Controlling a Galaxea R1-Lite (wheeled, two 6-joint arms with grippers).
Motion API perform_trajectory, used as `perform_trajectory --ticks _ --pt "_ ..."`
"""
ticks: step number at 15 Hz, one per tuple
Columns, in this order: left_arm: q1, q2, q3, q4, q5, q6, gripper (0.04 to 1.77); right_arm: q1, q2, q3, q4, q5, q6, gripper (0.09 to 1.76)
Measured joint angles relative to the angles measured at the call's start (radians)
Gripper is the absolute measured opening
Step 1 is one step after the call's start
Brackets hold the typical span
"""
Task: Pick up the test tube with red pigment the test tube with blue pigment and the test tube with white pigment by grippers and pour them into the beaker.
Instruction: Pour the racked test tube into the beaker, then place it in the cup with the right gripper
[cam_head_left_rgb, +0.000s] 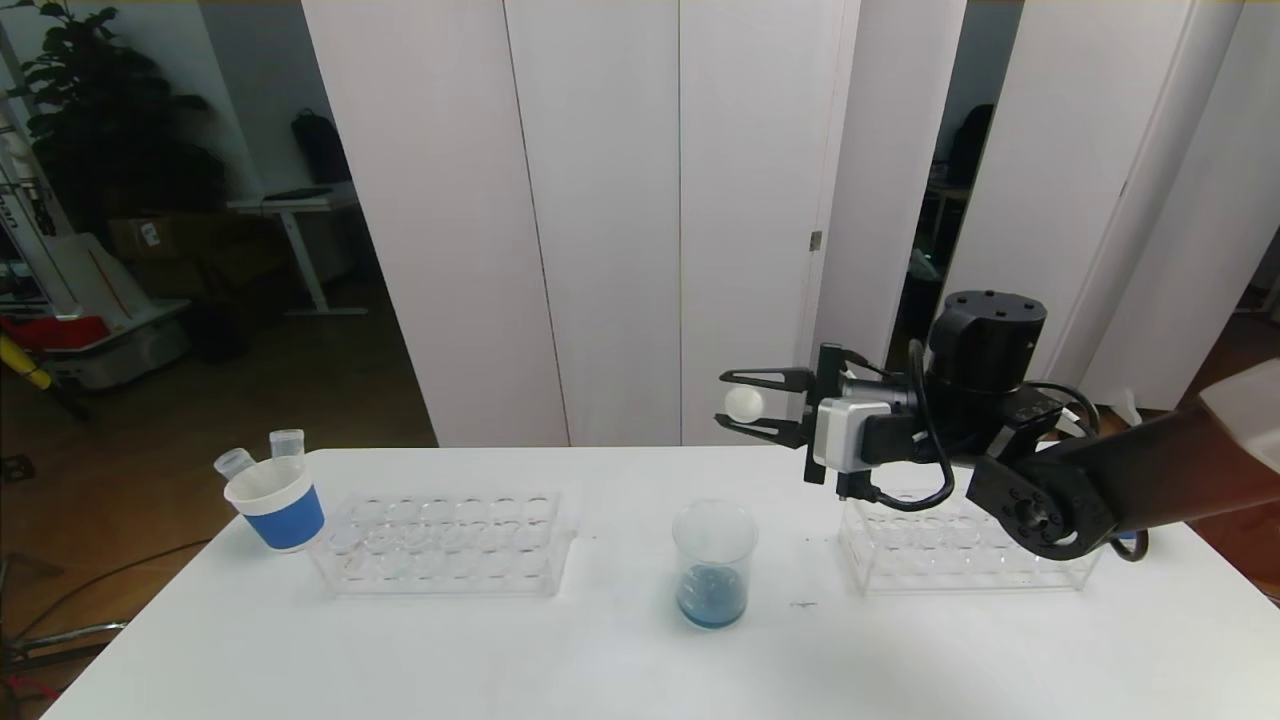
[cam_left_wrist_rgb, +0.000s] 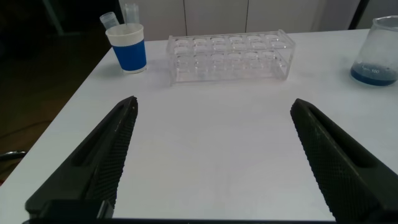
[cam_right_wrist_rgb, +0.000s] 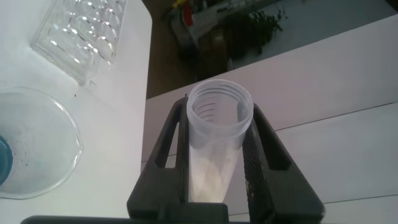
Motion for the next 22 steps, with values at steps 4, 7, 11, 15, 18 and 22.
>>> perform_trajectory --ticks 4,7,11,15,18,22 --pt "0.000 0.000 0.000 0.000 0.000 0.000 1.75 -0.002 0.008 0.007 -0.006 0.007 -0.067 0.57" --pt "0.000 0.000 0.000 0.000 0.000 0.000 1.75 -0.004 0.009 0.013 -0.006 0.015 -0.102 0.57" --pt "0.000 0.000 0.000 0.000 0.000 0.000 1.75 -0.003 0.008 0.026 -0.003 0.010 -0.152 0.57" --pt "-0.001 0.000 0.000 0.000 0.000 0.000 1.75 -0.004 0.016 0.009 -0.001 -0.014 -0.206 0.57" --pt "-0.001 0.000 0.000 0.000 0.000 0.000 1.75 0.002 0.024 0.005 -0.003 -0.013 -0.218 0.57" --pt "-0.001 0.000 0.000 0.000 0.000 0.000 1.75 0.005 0.033 -0.006 -0.003 -0.012 -0.264 0.57"
